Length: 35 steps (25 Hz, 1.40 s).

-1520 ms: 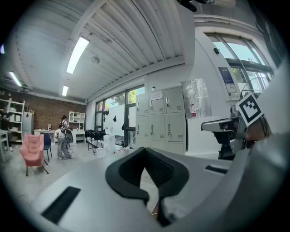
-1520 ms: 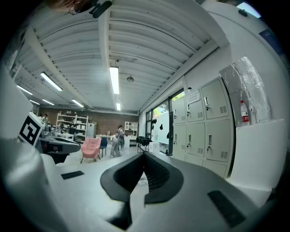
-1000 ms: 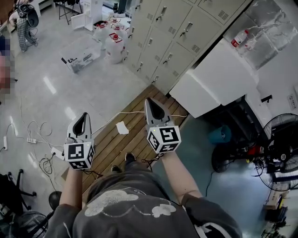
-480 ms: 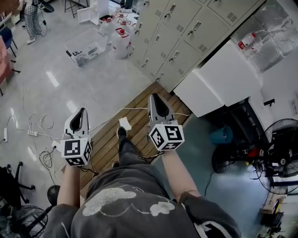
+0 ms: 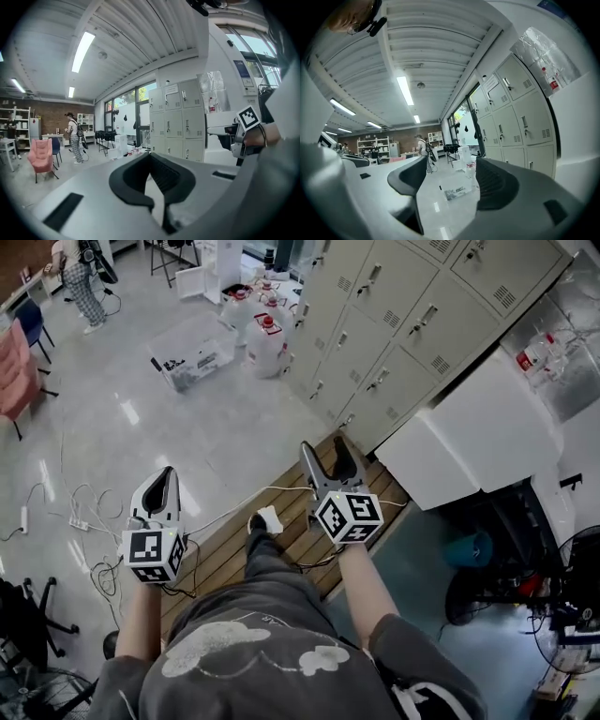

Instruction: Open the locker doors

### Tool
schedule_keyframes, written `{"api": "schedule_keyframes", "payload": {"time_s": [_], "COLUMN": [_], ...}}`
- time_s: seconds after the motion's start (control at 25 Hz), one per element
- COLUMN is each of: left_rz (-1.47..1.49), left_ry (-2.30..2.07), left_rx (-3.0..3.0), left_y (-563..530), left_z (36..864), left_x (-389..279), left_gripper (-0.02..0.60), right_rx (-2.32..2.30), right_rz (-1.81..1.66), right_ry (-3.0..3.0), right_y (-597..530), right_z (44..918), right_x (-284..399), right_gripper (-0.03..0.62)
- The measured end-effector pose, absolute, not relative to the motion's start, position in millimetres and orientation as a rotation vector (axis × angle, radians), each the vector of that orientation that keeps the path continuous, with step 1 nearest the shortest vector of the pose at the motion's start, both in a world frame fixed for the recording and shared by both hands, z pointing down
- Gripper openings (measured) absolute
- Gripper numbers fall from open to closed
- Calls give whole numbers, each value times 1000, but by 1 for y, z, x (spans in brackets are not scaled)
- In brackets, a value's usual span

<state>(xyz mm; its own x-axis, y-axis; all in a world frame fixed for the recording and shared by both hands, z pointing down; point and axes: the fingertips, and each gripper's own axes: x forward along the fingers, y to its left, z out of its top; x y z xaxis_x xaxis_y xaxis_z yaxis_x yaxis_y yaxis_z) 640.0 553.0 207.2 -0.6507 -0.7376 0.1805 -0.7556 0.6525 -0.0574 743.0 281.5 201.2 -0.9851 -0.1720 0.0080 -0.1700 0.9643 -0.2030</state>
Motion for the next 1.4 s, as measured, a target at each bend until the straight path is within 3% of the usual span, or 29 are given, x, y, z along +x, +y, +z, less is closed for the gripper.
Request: {"api": "schedule_keyframes", "payload": {"time_s": [0.52,1.04,1.4], "left_rz": [159,134,99], "left_ry": [-2685,-2603,-2468], "left_rx": [1360,1498,1881], "left_y": [334,224,98], "left_z": [259,291,315], "left_x": [423,278,104], "left_gripper": [9,9,9], "right_rx": [-326,-504,-779], "right_rz": [-290,-302,-194], "right_ry": [3157,3148,3003], "right_y": [88,-10,-105], "right_z": [277,313,314], "right_x": [542,430,284], "right_gripper": [314,314,314]}}
